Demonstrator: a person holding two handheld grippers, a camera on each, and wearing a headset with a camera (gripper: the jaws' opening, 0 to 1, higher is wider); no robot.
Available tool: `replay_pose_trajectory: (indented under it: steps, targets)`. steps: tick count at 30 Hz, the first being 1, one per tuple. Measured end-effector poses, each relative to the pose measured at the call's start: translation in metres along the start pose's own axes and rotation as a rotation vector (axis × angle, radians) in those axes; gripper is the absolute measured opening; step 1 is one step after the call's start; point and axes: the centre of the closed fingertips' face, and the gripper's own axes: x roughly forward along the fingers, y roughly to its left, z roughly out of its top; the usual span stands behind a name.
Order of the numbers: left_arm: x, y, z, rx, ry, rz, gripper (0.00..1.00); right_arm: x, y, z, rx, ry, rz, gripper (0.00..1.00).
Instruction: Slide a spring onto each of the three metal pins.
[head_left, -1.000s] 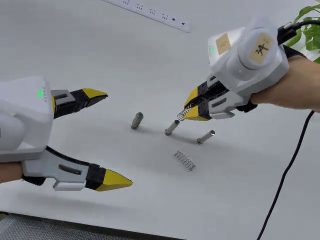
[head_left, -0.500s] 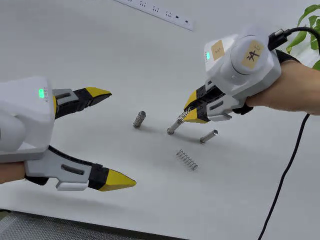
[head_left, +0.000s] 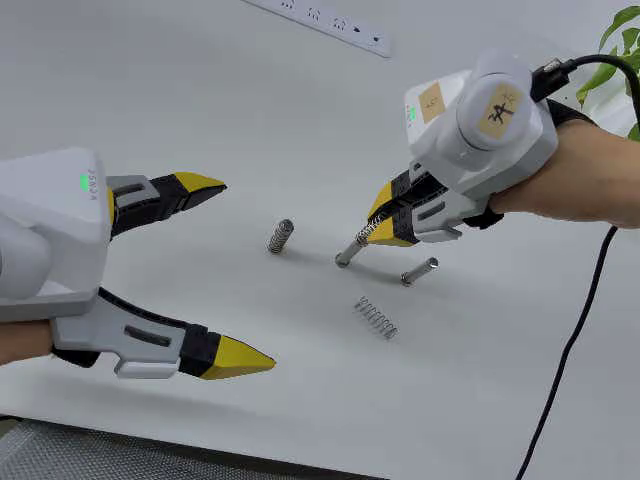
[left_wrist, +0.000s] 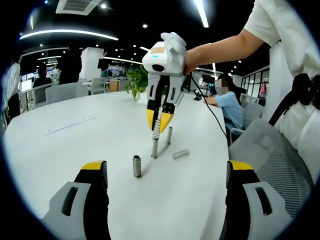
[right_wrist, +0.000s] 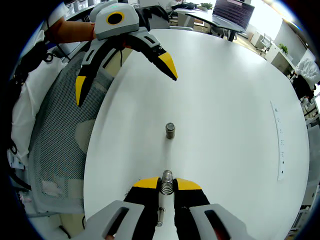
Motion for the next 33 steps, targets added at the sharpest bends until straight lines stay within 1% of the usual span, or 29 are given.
replay_pose_trajectory:
  steps: [8,13,33]
  targets:
    - [0.000,0.000,-0.001,-0.002,0.000,-0.003,0.97,0.005,-0.003,-0.003,0.002,0.002,0.006,0.07]
    - [0.001,-0.001,-0.003,-0.005,0.003,-0.008,0.96,0.010,-0.001,-0.002,0.000,0.006,0.011,0.07]
    - [-0.001,0.002,-0.007,-0.016,0.004,-0.007,0.96,0.033,-0.001,-0.005,-0.014,0.027,0.029,0.07]
